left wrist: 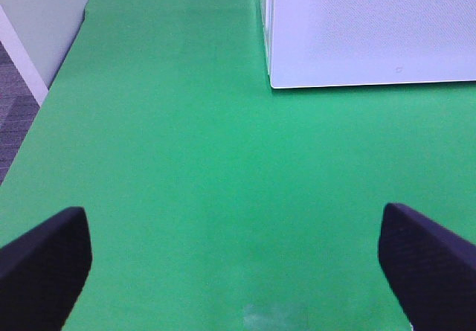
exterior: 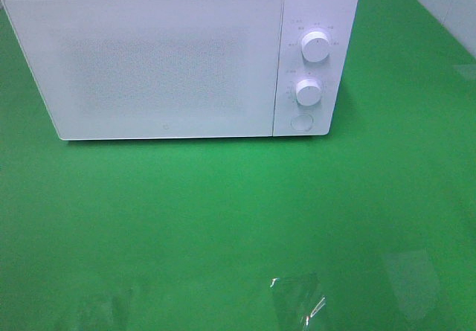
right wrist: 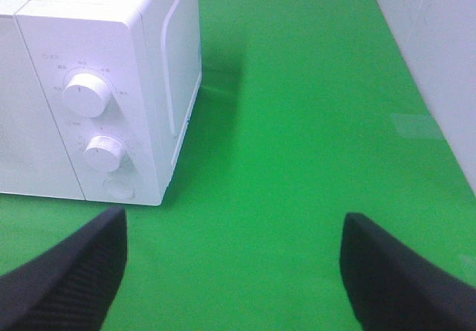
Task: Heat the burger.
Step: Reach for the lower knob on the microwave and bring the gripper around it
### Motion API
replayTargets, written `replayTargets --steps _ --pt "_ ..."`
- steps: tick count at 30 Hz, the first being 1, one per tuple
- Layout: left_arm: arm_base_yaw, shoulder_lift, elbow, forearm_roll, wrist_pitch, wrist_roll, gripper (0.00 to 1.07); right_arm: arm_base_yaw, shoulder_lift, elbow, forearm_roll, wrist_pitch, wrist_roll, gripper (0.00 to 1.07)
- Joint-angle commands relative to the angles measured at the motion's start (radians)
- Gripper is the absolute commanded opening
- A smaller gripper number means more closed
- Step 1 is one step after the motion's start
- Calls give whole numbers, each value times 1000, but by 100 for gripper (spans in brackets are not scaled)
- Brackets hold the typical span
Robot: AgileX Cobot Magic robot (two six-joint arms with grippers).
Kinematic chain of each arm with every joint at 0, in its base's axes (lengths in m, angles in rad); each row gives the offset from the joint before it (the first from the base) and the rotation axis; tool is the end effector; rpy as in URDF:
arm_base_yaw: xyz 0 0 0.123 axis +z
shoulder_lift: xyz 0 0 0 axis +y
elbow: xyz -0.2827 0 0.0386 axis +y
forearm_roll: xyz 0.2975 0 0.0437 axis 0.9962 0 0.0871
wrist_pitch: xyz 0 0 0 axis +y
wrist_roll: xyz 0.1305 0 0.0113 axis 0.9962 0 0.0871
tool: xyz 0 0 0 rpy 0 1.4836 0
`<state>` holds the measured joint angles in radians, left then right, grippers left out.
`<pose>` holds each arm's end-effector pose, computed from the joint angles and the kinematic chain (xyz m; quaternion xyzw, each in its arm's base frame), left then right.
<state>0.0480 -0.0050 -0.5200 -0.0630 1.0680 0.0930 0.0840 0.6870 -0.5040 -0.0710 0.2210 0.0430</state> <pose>0.0703 -0.0039 0.2895 0.0208 0.8479 0.0059 0.5297 0.2302 0.0173 0.2801 -0.0401 0.8086 0.0106 0.5869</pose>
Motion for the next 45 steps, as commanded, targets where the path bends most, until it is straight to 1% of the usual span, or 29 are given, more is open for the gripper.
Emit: replayTargets --steps 1,2,3,4,5,6,7,8,9,12,13,16,17,18,19,20,23,24,25,26,27,29,30,31,34,36,39,40,45 --pt "4 -21 3 1 3 -1 98 -4 88 41 3 -179 -2 76" --pt "4 -21 3 1 3 -1 98 -4 88 41 3 -179 -2 76" --pt "4 -21 3 1 3 -1 98 -4 133 60 3 -268 0 76" --pt "4 -21 3 1 3 -1 98 -4 133 60 3 -268 0 76" --pt "4 -21 3 1 3 -1 98 -4 178 82 3 -371 0 76" --pt "4 -21 3 1 3 -1 98 -4 178 82 3 -371 0 76" --pt "4 -21 3 1 3 -1 98 -4 228 102 3 -464 -2 76" --pt "4 -21 3 1 3 -1 98 -4 228 102 3 -464 -2 76" --pt "4 -21 3 1 3 -1 98 -4 276 119 3 -541 -20 76" --pt "4 -19 3 1 3 -1 98 -2 329 128 6 -614 -50 76" --pt "4 -19 3 1 3 -1 98 0 375 130 25 -674 -81 76" --pt "4 -19 3 1 3 -1 98 0 420 130 64 -722 -120 76" --pt "4 -19 3 1 3 -1 98 4 468 130 141 -780 -181 76" --pt "4 -19 3 1 3 -1 98 34 509 130 231 -838 -247 76" --pt "4 -19 3 1 3 -1 98 34 509 130 231 -838 -247 76" --pt "4 -19 3 1 3 -1 98 94 555 130 310 -916 -328 76" --pt "4 -19 3 1 3 -1 98 122 574 130 339 -957 -356 76" --pt "4 -19 3 1 3 -1 98 192 622 130 408 -1034 -406 76" --pt "4 -19 3 1 3 -1 98 192 622 130 408 -1034 -406 76" --pt "4 -19 3 1 3 -1 98 247 667 130 473 -1110 -416 76" --pt "4 -19 3 1 3 -1 98 247 667 130 473 -1110 -416 76" --pt "4 -19 3 1 3 -1 98 352 758 130 580 -1254 -416 76" --pt "4 -19 3 1 3 -1 98 352 758 130 580 -1254 -416 76" --pt "4 -19 3 1 3 -1 98 401 796 130 620 -1311 -411 76" --pt "4 -19 3 1 3 -1 98 429 819 130 651 -1342 -411 76" --pt "4 -19 3 1 3 -1 98 525 889 119 734 -1400 -407 76" --pt "4 -19 3 1 3 -1 98 560 924 106 755 -1414 -407 76" --pt "4 -19 3 1 3 -1 98 595 962 89 775 -1432 -407 76" --pt "4 -19 3 1 3 -1 98 629 1019 49 789 -1437 -403 76"
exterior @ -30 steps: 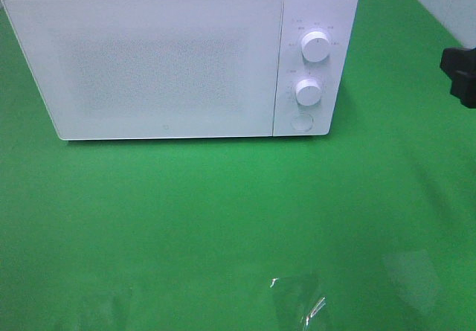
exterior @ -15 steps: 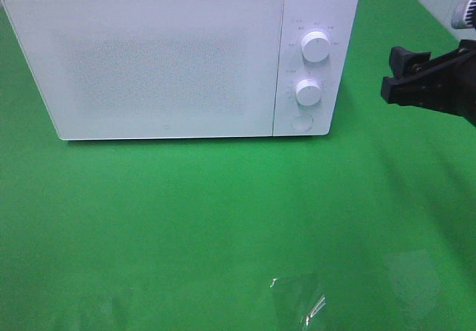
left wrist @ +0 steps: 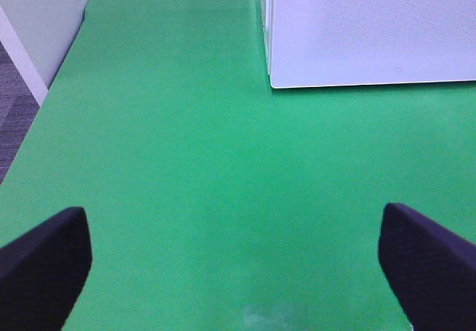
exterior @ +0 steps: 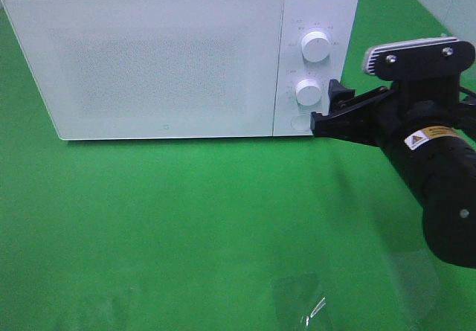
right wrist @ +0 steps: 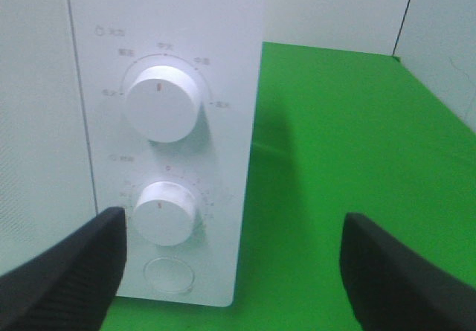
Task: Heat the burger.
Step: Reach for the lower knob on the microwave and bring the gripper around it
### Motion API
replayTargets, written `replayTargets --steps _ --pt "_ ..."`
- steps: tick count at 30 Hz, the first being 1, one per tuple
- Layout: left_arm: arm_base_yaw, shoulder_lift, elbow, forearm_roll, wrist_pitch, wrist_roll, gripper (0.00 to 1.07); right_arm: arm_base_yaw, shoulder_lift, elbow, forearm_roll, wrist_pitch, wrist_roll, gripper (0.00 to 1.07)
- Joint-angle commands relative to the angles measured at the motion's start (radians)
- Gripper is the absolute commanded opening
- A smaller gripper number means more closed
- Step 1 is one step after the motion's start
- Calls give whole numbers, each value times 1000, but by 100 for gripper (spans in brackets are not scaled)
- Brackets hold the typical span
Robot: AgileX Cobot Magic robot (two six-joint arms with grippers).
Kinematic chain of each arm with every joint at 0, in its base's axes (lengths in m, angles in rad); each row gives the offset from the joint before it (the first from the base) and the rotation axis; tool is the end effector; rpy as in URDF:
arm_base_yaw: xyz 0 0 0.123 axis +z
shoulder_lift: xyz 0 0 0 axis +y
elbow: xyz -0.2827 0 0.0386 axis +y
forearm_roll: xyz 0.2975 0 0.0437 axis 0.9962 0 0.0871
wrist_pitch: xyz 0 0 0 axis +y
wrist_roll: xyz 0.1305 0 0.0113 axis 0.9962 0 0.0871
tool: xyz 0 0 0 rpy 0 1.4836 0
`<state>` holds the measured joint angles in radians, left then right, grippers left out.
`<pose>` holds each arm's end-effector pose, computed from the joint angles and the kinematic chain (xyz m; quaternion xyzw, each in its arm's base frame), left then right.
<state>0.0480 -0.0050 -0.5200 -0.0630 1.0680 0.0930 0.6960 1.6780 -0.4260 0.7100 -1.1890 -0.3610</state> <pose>0.0703 -0.0039 0.2895 0.0208 0.8479 0.0059 0.5297 0.2866 0.1363 0.1226 -0.0528 0.7276 -0.0189 0.6837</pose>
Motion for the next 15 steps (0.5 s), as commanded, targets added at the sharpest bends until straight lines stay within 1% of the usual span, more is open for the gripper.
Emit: replayTargets --steps 1,2,3,7,10,15 --pt "4 -19 3 1 3 -1 98 17 54 -53 7 -27 7 76" --pt "4 -19 3 1 3 -1 98 17 54 -53 7 -27 7 76" --pt "4 -19 3 1 3 -1 98 17 79 -79 7 -28 16 76" --pt "4 -19 3 1 3 -1 98 17 115 -113 6 -26 28 76" --pt "4 -19 3 1 3 -1 98 17 163 -160 6 -24 50 76" --pt "4 -19 3 1 3 -1 98 17 211 -196 6 -24 50 76"
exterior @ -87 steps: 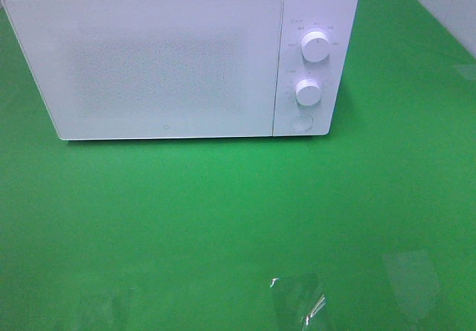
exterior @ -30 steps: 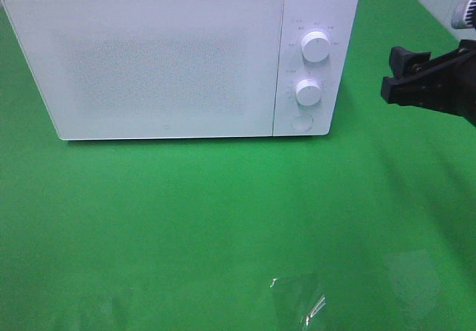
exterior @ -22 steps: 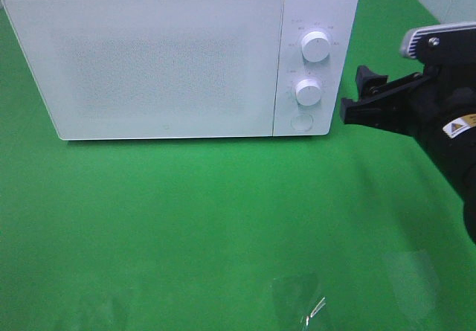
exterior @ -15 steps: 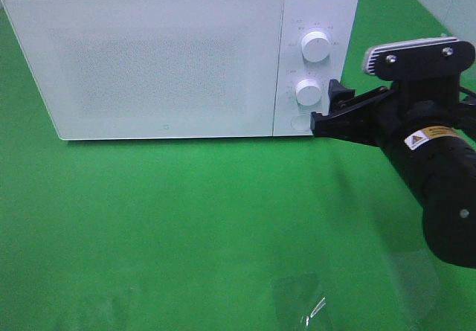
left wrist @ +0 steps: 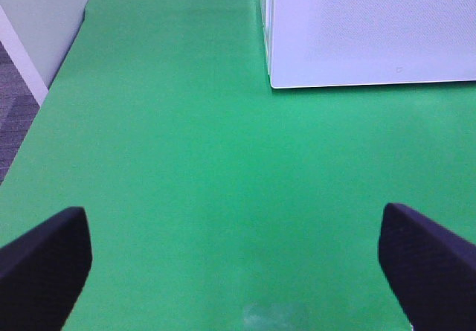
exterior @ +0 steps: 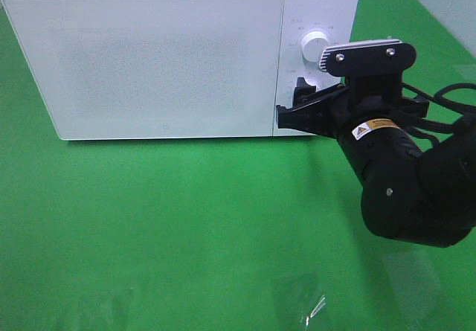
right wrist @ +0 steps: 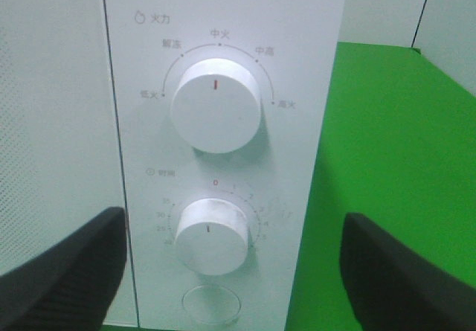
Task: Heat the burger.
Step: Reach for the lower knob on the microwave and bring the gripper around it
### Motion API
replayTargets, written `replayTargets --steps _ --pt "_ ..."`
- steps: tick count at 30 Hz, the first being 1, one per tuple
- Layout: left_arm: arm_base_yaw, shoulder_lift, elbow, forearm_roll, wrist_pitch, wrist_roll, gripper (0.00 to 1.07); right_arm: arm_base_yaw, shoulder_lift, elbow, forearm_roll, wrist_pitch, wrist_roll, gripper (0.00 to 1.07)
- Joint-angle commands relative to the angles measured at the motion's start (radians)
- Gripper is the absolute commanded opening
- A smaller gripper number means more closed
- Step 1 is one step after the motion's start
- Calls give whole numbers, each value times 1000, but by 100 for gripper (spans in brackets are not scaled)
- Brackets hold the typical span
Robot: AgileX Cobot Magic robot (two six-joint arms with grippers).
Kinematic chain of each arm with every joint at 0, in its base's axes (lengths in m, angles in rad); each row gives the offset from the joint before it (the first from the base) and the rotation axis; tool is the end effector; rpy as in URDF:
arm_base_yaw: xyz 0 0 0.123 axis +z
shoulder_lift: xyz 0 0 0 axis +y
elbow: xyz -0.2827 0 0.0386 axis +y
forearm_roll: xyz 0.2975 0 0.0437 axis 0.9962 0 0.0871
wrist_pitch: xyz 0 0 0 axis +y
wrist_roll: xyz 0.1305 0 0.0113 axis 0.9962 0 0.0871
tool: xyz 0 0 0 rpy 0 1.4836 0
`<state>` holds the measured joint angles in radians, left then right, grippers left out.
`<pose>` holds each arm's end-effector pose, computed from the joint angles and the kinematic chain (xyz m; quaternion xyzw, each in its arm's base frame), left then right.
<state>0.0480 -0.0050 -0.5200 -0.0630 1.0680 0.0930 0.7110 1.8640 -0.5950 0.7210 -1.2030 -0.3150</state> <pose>0.0703 -0.0039 0.2895 0.0208 0.8479 0.0059 0.5297 0.3191 0.1684 0.1026 -0.0390 0.7293 -0.0054 0.6830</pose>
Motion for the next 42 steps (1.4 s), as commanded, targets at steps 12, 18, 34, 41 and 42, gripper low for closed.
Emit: replayTargets --steps 12,18,34,41,42 --pt "4 -19 3 2 3 0 98 -2 107 -93 -4 -10 43 76" --pt "4 -19 3 2 3 0 98 -15 163 -145 -10 -5 45 76" --pt "4 -18 3 3 3 0 98 -76 233 -231 -67 16 48 76" --pt "4 -18 3 3 3 0 98 -82 243 -233 -80 6 52 71" --pt "4 -18 3 3 3 0 98 -82 243 -233 -80 3 52 67"
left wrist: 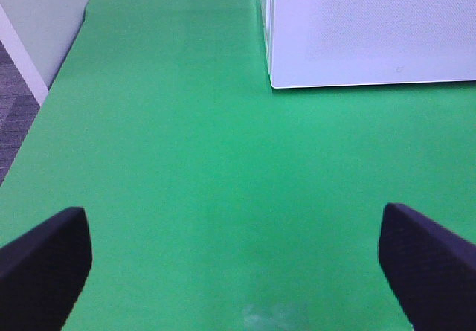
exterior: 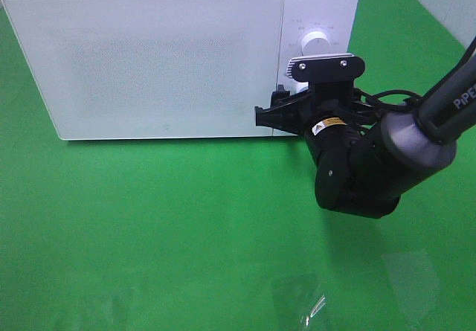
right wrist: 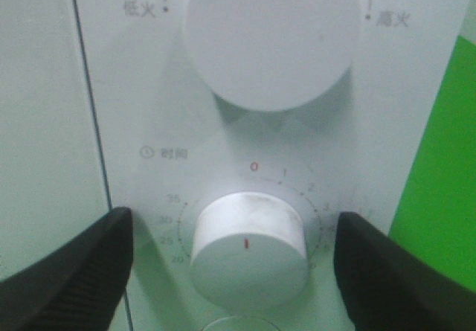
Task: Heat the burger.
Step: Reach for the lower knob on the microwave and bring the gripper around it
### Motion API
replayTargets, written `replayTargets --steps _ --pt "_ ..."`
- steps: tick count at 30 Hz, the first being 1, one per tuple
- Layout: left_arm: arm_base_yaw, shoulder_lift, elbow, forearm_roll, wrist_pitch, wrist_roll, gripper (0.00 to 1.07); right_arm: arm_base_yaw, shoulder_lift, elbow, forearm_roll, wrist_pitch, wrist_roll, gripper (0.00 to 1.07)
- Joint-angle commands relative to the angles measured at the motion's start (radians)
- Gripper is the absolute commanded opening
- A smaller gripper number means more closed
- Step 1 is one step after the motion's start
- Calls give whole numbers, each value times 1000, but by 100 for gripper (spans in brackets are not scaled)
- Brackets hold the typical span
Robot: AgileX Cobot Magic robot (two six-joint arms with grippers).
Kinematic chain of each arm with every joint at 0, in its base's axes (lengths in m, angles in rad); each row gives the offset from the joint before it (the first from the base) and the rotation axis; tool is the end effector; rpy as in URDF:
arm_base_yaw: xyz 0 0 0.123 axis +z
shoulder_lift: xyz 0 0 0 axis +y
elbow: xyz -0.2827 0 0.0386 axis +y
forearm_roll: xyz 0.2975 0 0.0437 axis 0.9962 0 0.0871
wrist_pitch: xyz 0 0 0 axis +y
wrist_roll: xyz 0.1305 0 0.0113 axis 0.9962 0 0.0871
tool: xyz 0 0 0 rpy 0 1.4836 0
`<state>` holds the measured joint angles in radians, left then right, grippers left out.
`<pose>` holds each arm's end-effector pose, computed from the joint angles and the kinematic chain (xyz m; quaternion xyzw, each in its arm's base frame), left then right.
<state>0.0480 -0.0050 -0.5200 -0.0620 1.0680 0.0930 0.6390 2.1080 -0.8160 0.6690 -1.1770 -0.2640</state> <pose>0.0703 -0.0037 0.2895 0.0208 0.8479 0.0064 0.5297 0.3725 0.1833 0.0591 -0.0240 0.7409 -0.0045 0.6712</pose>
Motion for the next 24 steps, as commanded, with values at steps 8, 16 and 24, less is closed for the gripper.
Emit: replayTargets --steps 8,16,24 --pt "4 -18 3 2 3 0 98 -10 -1 -12 -28 -38 -10 45" --pt "4 -18 3 2 3 0 98 -10 -1 -12 -32 -39 -11 0" --pt "4 -18 3 2 3 0 98 -10 -1 -12 -32 -44 -1 0"
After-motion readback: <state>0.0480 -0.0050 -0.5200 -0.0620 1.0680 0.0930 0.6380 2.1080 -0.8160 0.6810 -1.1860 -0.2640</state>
